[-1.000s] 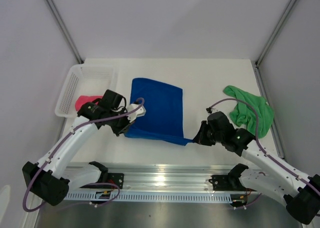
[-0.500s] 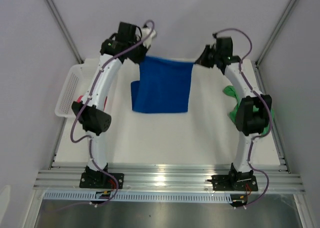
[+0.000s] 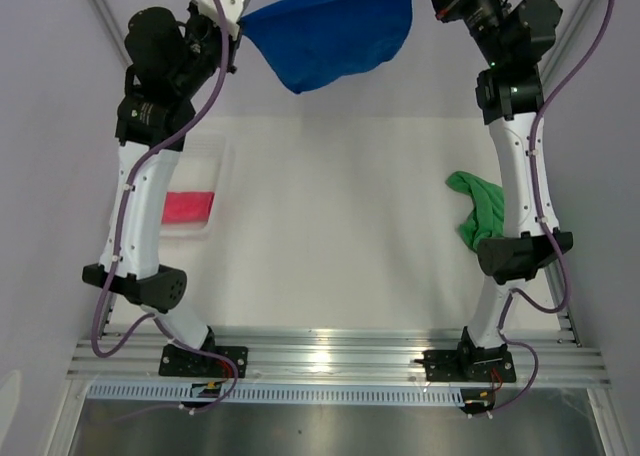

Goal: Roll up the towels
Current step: Flatten the towel

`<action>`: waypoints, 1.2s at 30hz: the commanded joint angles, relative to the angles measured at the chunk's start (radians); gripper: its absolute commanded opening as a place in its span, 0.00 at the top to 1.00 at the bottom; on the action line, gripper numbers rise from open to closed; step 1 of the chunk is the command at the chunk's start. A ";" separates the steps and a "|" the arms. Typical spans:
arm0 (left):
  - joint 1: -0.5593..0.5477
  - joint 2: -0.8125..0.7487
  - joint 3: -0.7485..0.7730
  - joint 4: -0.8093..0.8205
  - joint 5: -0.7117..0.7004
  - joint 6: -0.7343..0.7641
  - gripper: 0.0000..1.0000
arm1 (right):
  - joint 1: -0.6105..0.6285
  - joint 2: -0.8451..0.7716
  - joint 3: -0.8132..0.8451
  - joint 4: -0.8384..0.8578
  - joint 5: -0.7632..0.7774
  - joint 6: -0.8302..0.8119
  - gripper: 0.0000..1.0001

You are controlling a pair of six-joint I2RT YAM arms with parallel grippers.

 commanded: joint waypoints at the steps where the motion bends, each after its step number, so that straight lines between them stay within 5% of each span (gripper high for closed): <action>1: 0.028 -0.056 -0.171 0.025 -0.062 0.071 0.99 | -0.051 -0.004 -0.148 -0.033 0.044 -0.034 1.00; 11: -0.008 -0.427 -0.941 0.016 0.073 0.157 0.99 | 0.022 -0.682 -1.305 0.137 0.144 -0.124 1.00; 16: -0.052 -0.636 -1.257 -0.090 0.184 0.164 0.99 | 0.281 -1.009 -1.727 0.019 0.316 -0.131 1.00; 23: -0.055 -0.850 -1.519 -0.321 0.213 0.253 0.99 | 0.597 -1.366 -2.004 -0.243 0.551 0.115 1.00; 36: -0.058 -0.979 -1.552 -0.702 0.328 0.284 0.99 | 1.085 -1.292 -2.044 -0.487 0.755 0.533 1.00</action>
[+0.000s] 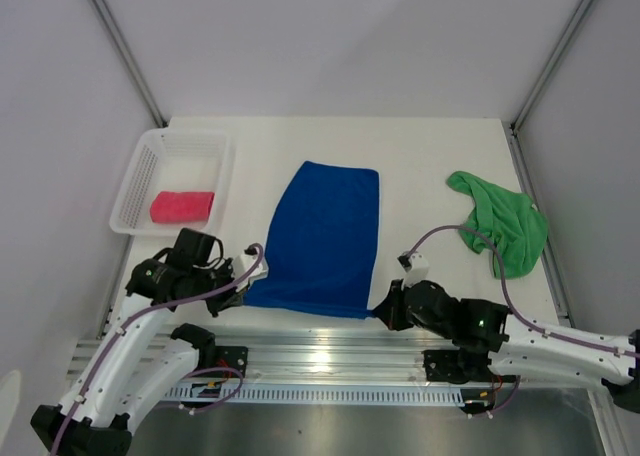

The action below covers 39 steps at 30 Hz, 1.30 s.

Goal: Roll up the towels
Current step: Flatten the towel

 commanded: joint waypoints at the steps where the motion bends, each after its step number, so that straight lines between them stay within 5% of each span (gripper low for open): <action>1: -0.004 -0.013 0.054 -0.106 0.027 0.020 0.99 | 0.085 0.026 0.028 -0.063 0.123 0.145 1.00; 11: -0.013 0.068 0.344 -0.138 0.042 -0.038 0.99 | 0.099 0.001 0.249 -0.261 0.220 0.091 1.00; 15: -0.016 0.065 0.255 -0.144 0.107 0.012 0.99 | 0.101 -0.031 0.224 -0.355 0.231 0.192 1.00; 20: -0.019 0.062 0.102 -0.109 0.048 0.047 0.99 | 0.101 -0.017 0.114 -0.151 0.145 0.173 1.00; 26: -0.025 0.064 0.001 -0.127 0.015 0.129 0.99 | 0.101 0.072 0.036 -0.154 0.052 0.248 1.00; 39: -0.027 0.168 -0.058 -0.119 -0.065 0.247 0.89 | 0.101 0.226 -0.078 0.059 -0.105 0.280 1.00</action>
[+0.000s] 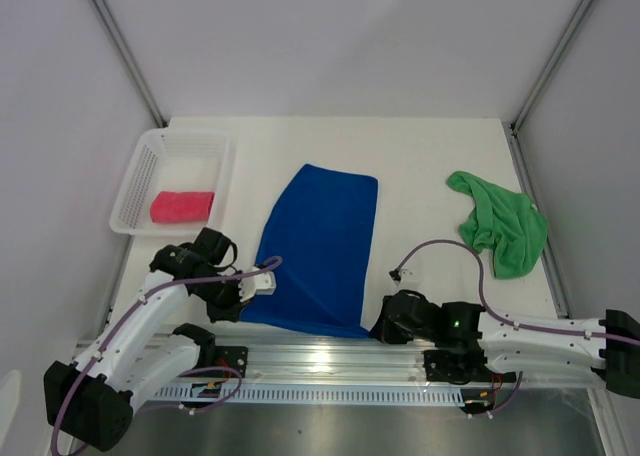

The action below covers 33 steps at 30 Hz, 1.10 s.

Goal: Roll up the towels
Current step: Flatten the towel

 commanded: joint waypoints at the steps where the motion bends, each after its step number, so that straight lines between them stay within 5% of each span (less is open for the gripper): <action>1: -0.004 0.023 0.000 -0.028 -0.067 0.076 0.86 | 0.004 0.054 -0.004 0.028 -0.045 -0.005 1.00; 3: -0.004 0.031 0.004 -0.034 -0.071 0.081 0.79 | 0.004 0.066 0.005 0.031 -0.054 -0.014 0.94; 5: -0.004 0.027 0.009 -0.034 -0.067 0.087 0.52 | 0.004 0.059 0.015 0.020 -0.057 -0.019 0.71; 8: -0.004 0.001 0.032 -0.054 -0.042 0.105 0.37 | 0.004 0.023 0.054 -0.062 0.002 -0.025 0.34; 12: -0.002 -0.033 0.087 -0.046 -0.044 0.098 0.34 | -0.023 -0.053 0.153 -0.158 0.142 -0.103 0.31; 14: -0.002 -0.019 0.127 0.046 -0.118 -0.028 0.30 | -0.089 -0.075 0.226 -0.139 0.178 -0.243 0.30; 18: 0.010 0.164 0.278 0.415 -0.263 -0.295 0.27 | -0.530 0.000 0.334 0.024 -0.022 -0.500 0.32; 22: 0.017 0.448 0.489 0.532 -0.291 -0.550 0.29 | -0.715 0.114 0.404 0.109 -0.134 -0.597 0.34; 27: 0.017 0.801 0.778 0.595 -0.291 -0.711 0.33 | -0.776 0.478 0.524 0.338 -0.037 -0.709 0.38; 29: 0.019 0.974 0.943 0.536 -0.306 -0.725 0.35 | -0.842 0.622 0.614 0.353 -0.104 -0.727 0.37; 33: 0.022 1.131 1.041 0.512 -0.334 -0.735 0.35 | -0.913 0.976 0.881 0.330 -0.183 -0.752 0.37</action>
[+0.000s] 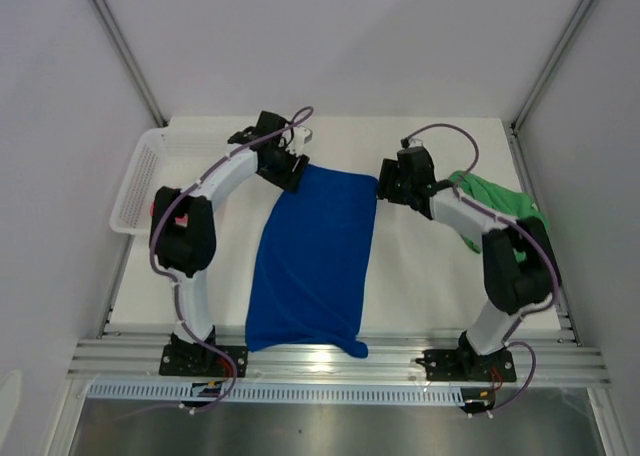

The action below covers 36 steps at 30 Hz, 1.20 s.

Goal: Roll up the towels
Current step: Flatten the towel

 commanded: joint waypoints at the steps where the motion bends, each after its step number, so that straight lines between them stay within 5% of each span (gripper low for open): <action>1: 0.008 0.071 0.079 -0.033 -0.029 -0.075 0.34 | -0.051 0.194 0.195 0.049 -0.104 -0.071 0.37; 9: 0.034 0.206 0.179 -0.068 0.006 -0.082 0.32 | -0.100 0.521 0.513 -0.043 -0.162 -0.134 0.39; 15: 0.049 0.344 0.404 -0.192 0.044 -0.108 0.32 | -0.114 0.528 0.478 -0.006 -0.185 -0.121 0.41; 19: 0.066 0.452 0.587 -0.415 0.158 -0.139 0.33 | -0.111 0.514 0.427 0.022 -0.219 -0.092 0.45; 24: 0.072 0.444 0.524 -0.474 0.235 -0.136 0.34 | -0.108 0.515 0.369 0.023 -0.227 -0.079 0.51; 27: 0.080 0.466 0.552 -0.550 0.265 -0.118 0.37 | -0.108 0.519 0.355 0.043 -0.245 -0.070 0.61; 31: 0.098 0.385 0.429 -0.458 0.281 -0.136 0.42 | -0.114 0.543 0.375 0.052 -0.253 -0.070 0.90; 36: 0.100 0.254 0.294 -0.332 0.316 -0.130 0.41 | -0.156 0.529 0.391 0.008 -0.212 -0.116 1.00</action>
